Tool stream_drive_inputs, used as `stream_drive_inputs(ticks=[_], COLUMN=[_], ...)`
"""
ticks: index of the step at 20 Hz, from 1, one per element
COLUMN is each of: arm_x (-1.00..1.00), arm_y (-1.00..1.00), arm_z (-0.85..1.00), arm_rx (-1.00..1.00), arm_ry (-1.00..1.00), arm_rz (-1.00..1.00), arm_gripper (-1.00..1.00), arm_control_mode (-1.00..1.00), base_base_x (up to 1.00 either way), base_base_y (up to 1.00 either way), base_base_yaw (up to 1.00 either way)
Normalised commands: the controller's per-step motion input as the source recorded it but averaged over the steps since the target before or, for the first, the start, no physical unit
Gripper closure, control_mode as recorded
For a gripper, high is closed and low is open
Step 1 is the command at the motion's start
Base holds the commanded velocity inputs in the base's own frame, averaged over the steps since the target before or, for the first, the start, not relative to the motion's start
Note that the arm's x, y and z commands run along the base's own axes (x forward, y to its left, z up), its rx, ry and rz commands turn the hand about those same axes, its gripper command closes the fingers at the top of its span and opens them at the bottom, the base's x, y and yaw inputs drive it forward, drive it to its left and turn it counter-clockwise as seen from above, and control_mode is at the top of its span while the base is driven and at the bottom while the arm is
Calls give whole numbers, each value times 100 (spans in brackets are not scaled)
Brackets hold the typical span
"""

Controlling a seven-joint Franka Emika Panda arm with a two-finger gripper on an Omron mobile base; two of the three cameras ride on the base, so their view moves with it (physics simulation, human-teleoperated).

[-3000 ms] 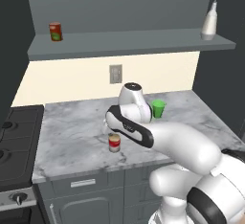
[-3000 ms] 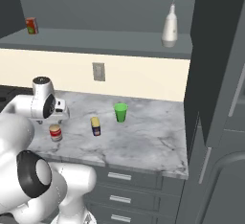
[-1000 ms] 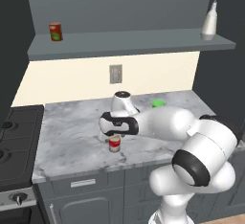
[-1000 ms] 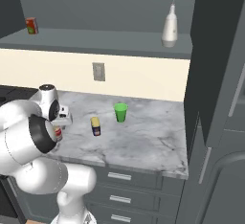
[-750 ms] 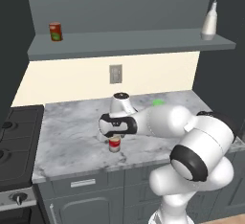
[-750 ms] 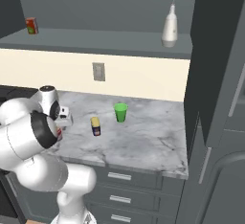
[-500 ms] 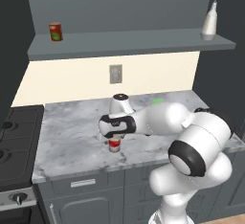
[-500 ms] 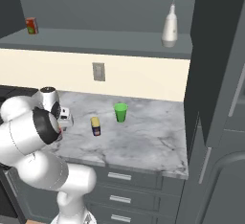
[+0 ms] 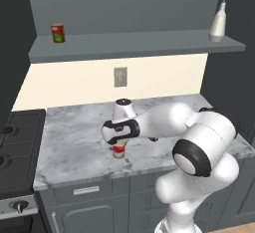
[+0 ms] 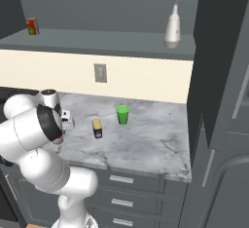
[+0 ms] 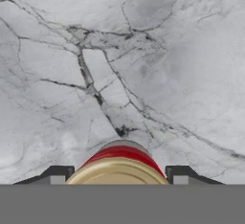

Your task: Pick the cans from the counter and place them in their designated side in the cabinet.

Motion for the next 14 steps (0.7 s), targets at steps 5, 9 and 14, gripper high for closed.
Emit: stream_drive_inputs(ticks=[5,9,14], arm_x=[0,-8,-14], arm_y=[0,0,0], arm_z=[1,20,37], arm_rx=[0,1,0], arm_ry=[0,-2,-3], arm_rz=[0,0,0], arm_gripper=[100,100,100], arm_control_mode=[-100,-100,-100], base_base_x=[0,0,0], base_base_y=[0,0,0], base_base_yaw=[0,0,0])
